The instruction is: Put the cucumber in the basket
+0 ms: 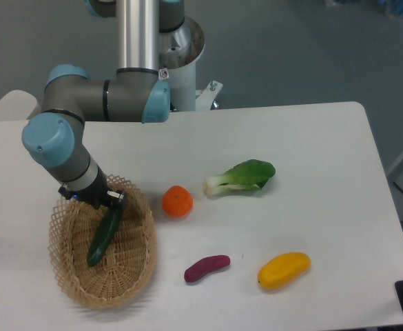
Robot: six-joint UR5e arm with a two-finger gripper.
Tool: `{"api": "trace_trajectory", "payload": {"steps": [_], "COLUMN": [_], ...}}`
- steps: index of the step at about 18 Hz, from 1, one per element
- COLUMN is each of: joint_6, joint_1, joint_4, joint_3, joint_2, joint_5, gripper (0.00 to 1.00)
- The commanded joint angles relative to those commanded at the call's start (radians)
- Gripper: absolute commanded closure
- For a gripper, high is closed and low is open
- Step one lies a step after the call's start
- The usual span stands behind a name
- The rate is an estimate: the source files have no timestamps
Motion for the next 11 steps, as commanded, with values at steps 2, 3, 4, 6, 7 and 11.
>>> {"api": "trace_trajectory", "payload": {"steps": [2,3,4,6,7,11], "joint_6": [0.029,0.049,0.067,0.162,0.237,0.45], "joint_1": [0.011,0.029,0.056,0.098,0.113,0.19], "joint_4": [-0.002,-0.005,-0.005,0.0,0.005,0.031], "joint_3": [0.049,0.08,0.11,0.153,0.164,0.172], "joint_2": [-0.003,-0.003,-0.008,-0.015,-0.015,0.003], "joint_5": [0.015,0.015,0.009,0.0,-0.001,-0.003], "gripper": [0.0,0.0,0.0,0.0,0.0,0.0]}}
